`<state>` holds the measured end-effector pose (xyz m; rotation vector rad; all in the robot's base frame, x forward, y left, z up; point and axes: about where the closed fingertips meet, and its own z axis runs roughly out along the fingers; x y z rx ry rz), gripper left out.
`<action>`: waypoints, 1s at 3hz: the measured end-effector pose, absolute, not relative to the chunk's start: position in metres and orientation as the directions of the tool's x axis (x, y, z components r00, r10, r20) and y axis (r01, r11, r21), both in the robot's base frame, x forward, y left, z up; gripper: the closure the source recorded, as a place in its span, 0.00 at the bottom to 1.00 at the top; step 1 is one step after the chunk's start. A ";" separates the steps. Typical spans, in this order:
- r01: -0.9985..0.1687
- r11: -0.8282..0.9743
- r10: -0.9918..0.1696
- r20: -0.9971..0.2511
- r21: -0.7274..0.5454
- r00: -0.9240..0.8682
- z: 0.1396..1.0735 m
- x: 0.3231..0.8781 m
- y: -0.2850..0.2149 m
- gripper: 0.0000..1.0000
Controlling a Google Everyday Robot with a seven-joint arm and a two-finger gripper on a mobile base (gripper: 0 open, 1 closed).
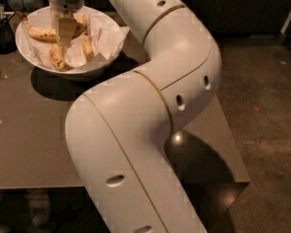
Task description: Pick banana from white bowl
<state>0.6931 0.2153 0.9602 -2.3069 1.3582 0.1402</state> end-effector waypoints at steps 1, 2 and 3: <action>-0.859 -0.334 -0.786 -0.387 -0.388 0.481 0.998 0.663 0.216 1.00; -0.842 -0.347 -0.752 -0.414 -0.412 0.513 1.016 0.633 0.225 1.00; -0.843 -0.348 -0.752 -0.414 -0.411 0.513 1.016 0.633 0.225 1.00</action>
Offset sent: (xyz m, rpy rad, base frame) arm -0.0230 0.0008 0.0291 0.0829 -0.0124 -0.0354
